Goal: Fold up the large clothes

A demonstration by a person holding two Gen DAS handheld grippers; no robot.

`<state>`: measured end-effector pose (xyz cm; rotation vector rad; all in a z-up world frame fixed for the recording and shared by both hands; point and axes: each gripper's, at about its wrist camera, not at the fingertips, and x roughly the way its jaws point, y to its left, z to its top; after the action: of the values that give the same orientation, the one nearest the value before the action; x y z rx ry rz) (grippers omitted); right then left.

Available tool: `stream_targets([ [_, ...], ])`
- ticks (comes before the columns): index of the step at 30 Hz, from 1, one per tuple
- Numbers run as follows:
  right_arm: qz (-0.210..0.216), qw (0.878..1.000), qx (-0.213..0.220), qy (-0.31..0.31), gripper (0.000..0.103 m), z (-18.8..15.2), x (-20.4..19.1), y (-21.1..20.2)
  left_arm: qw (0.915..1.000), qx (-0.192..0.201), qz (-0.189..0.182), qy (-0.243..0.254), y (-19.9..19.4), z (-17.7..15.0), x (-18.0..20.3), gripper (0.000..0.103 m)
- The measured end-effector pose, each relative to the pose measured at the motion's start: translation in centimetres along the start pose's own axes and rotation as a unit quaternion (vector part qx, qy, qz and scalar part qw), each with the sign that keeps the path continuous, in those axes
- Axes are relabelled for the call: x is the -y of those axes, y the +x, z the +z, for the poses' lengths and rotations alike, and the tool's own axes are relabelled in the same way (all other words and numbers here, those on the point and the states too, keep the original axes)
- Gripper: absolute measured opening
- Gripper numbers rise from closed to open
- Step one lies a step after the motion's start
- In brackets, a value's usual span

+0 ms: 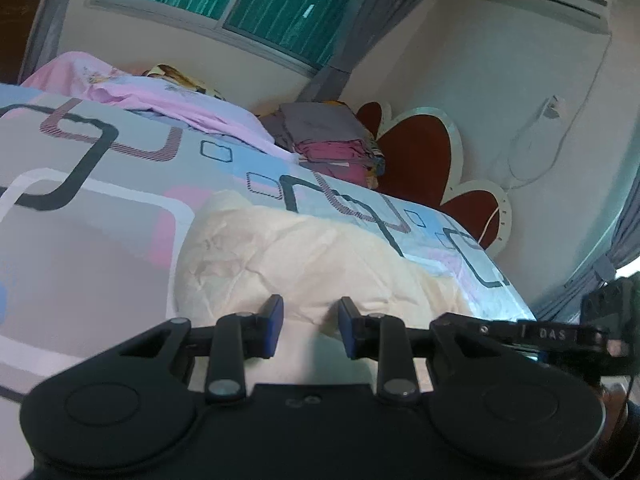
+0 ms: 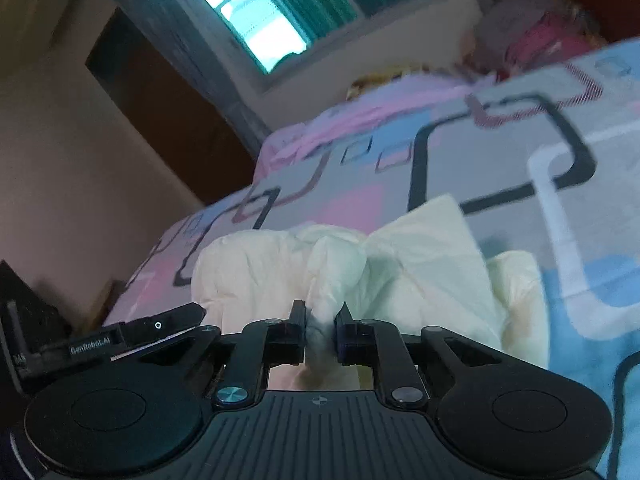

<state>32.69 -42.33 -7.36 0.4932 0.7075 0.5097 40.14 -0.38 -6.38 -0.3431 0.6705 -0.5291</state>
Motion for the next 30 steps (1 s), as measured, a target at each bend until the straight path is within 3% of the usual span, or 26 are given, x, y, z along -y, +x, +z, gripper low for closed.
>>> stream_targets([
  [4, -0.033, 0.999, 0.031, 0.020, 0.010, -2.4, 1.3, -1.5, 0.9999, 0.000, -0.011, 0.009, 1.2, 0.2, 0.6, 0.028],
  [7, -0.058, 0.997, 0.027, 0.045, 0.010, -3.9, 3.0, -1.2, 0.9993, -0.020, -0.014, 0.027, 3.1, 0.0, 1.6, 0.028],
  [12, -0.063, 0.995, 0.017, 0.070, 0.010, -5.8, 5.7, -0.2, 0.9947, -0.058, 0.020, 0.082, 6.8, -1.8, 3.4, 0.028],
  [17, -0.054, 0.994, 0.019, 0.095, 0.010, -6.2, 7.2, -0.2, 0.9913, -0.084, 0.039, 0.093, 8.2, -2.1, 3.9, 0.028],
  [20, -0.064, 0.993, 0.009, 0.099, 0.012, -4.3, 6.6, -1.4, 0.9896, -0.089, 0.031, 0.108, 7.1, -1.4, 3.9, 0.029],
  [22, -0.094, 0.993, 0.028, 0.072, 0.051, -3.0, 5.1, -3.6, 0.9922, -0.064, 0.035, 0.101, 5.3, -0.7, 3.6, 0.037],
  [24, -0.101, 0.993, 0.051, 0.033, 0.062, -1.6, 3.5, -5.0, 0.9937, -0.026, 0.049, 0.097, 3.4, -0.1, 2.8, 0.037],
  [28, -0.099, 0.995, 0.025, -0.015, 0.058, 2.1, 0.1, -3.1, 0.9960, 0.000, 0.074, 0.051, 2.8, 2.0, 0.0, 0.034],
  [30, -0.094, 0.995, 0.009, -0.040, 0.041, 3.4, -1.9, -1.0, 0.9963, 0.001, 0.078, 0.036, 3.3, 2.9, -0.5, 0.031],
])
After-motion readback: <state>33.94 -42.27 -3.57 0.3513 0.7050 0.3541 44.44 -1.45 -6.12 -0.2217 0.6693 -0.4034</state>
